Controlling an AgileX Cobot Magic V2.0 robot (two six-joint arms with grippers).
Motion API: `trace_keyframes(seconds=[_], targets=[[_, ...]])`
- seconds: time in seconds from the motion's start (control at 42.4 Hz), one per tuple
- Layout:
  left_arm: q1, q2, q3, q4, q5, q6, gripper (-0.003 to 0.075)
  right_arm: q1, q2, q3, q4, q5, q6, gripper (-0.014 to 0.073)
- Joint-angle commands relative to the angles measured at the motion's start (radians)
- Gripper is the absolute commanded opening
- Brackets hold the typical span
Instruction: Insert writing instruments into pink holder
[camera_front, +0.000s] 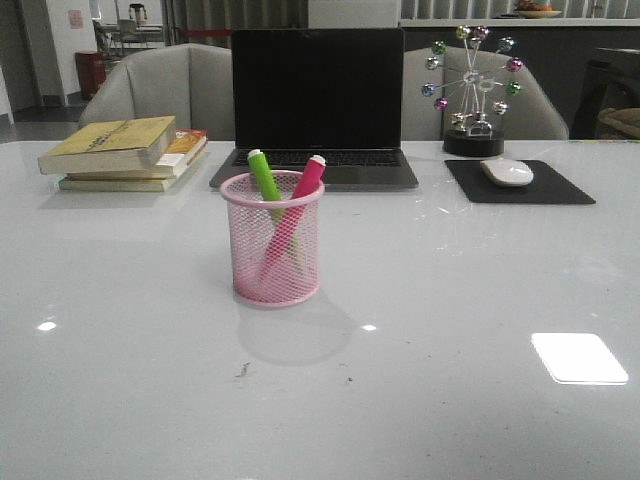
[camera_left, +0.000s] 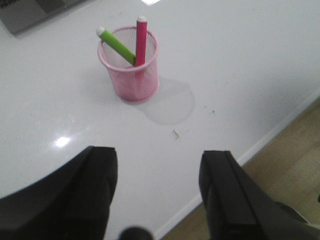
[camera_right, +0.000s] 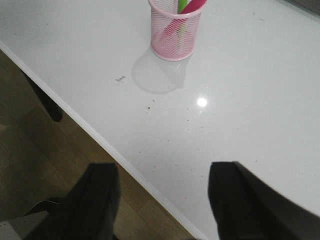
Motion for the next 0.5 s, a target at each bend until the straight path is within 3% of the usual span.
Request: trace_keyframes(seconds=[0.0, 0.189, 0.283, 0.354, 0.472], targets=[[-0.007, -0.032, -0.027, 0.0, 0.032, -0.054, 0.0389, 0.0, 0.0, -0.029, -0.01, -0.073, -0.01, 0.05], [-0.007, -0.035, -0.025, 0.107, 0.084, -0.273, 0.0358, 0.0, 0.001, -0.029, -0.01, -0.079, -0.01, 0.05], [-0.007, -0.035, -0.025, 0.109, 0.078, -0.278, 0.0358, 0.0, 0.001, -0.029, -0.015, -0.079, -0.01, 0.0496], [-0.007, -0.035, -0.025, 0.109, 0.078, -0.278, 0.0344, 0.0, 0.004, -0.029, -0.019, -0.079, -0.01, 0.0445], [-0.007, -0.035, -0.025, 0.109, 0.07, -0.278, 0.0262, 0.0, 0.005, -0.029, -0.022, -0.079, -0.01, 0.0253]])
